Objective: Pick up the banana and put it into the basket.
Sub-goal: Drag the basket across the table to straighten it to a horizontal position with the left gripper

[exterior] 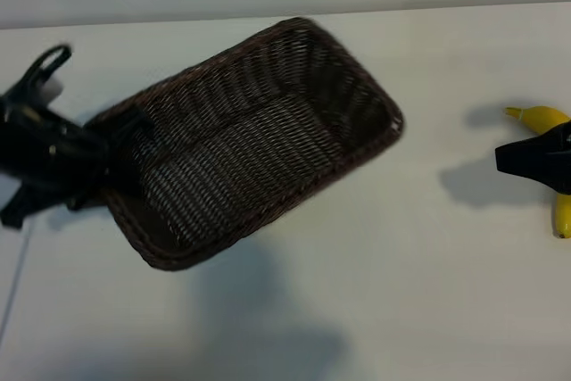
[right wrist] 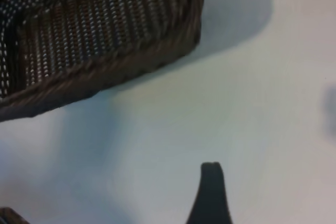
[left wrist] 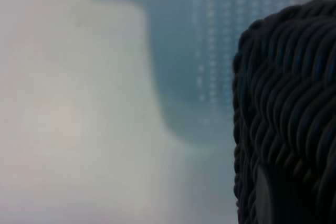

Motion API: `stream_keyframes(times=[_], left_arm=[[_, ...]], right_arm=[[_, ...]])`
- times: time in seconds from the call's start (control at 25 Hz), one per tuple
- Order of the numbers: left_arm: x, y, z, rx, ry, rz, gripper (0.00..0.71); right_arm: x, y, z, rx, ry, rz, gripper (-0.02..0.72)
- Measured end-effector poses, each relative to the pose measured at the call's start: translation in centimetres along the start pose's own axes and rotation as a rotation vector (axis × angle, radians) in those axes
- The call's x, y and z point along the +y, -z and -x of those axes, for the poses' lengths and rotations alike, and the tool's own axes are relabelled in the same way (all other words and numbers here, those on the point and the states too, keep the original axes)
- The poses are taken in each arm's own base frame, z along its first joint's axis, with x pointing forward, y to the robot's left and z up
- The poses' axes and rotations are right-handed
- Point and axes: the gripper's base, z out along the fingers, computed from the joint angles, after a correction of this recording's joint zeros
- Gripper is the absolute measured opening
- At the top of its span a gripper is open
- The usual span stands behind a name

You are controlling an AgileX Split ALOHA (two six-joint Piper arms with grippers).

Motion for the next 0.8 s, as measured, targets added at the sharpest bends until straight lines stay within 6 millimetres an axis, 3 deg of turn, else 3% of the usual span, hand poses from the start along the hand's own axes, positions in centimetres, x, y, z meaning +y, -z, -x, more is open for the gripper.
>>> stream_keyframes(times=[0.36, 0.6, 0.8], left_arm=[[-5.0, 1.0, 5.2, 0.158, -0.421, 0.024, 0.159], [-5.9, -1.2, 7.4, 0.257, -0.526, 0.048, 0.159], [-6.0, -3.8, 8.0, 0.28, -0.533, 0.061, 0.159]], right_arm=[[0.0, 0.0, 0.0, -0.001, -0.006, -0.001, 0.584], [0.0, 0.0, 0.0, -0.001, -0.011, -0.001, 0.584], [0.0, 0.0, 0.0, -0.001, -0.011, -0.001, 0.584]])
